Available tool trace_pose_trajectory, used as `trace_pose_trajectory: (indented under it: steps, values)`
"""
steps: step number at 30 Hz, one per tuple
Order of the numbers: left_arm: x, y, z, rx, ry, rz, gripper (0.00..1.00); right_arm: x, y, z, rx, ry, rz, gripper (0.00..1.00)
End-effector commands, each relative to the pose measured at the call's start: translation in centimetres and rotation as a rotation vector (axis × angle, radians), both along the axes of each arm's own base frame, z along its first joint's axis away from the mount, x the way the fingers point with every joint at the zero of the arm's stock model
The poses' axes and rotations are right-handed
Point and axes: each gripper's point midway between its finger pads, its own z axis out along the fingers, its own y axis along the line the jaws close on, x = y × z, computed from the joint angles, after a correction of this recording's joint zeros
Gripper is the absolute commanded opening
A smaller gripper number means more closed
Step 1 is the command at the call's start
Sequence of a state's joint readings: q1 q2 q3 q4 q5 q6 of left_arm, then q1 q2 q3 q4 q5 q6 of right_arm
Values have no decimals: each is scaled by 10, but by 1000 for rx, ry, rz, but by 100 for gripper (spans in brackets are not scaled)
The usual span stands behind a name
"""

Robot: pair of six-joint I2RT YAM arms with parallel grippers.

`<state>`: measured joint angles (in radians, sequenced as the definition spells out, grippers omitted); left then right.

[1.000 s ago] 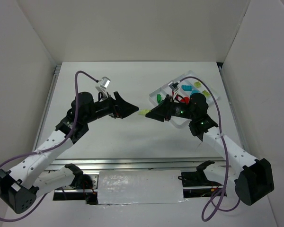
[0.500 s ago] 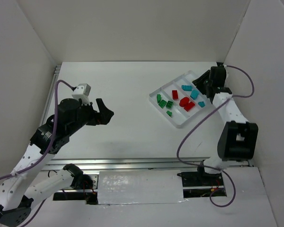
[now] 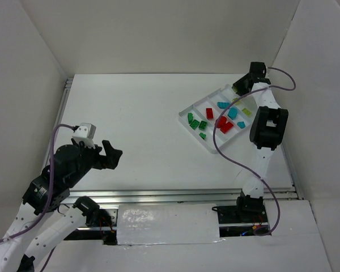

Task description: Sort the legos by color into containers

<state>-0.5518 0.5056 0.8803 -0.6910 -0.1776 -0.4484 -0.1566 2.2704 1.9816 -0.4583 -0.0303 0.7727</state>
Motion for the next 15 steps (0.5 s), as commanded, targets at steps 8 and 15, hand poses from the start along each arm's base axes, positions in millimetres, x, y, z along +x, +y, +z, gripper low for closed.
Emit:
trace_pose_trajectory:
  steps: [8, 15]
  values:
    - [8, 2, 11, -6, -49, 26, 100, 11, 12, -14, 125, 12, 45, 25]
    - [8, 0, 10, -3, -48, 11, 100, 16, 18, -8, 140, -21, 84, 77]
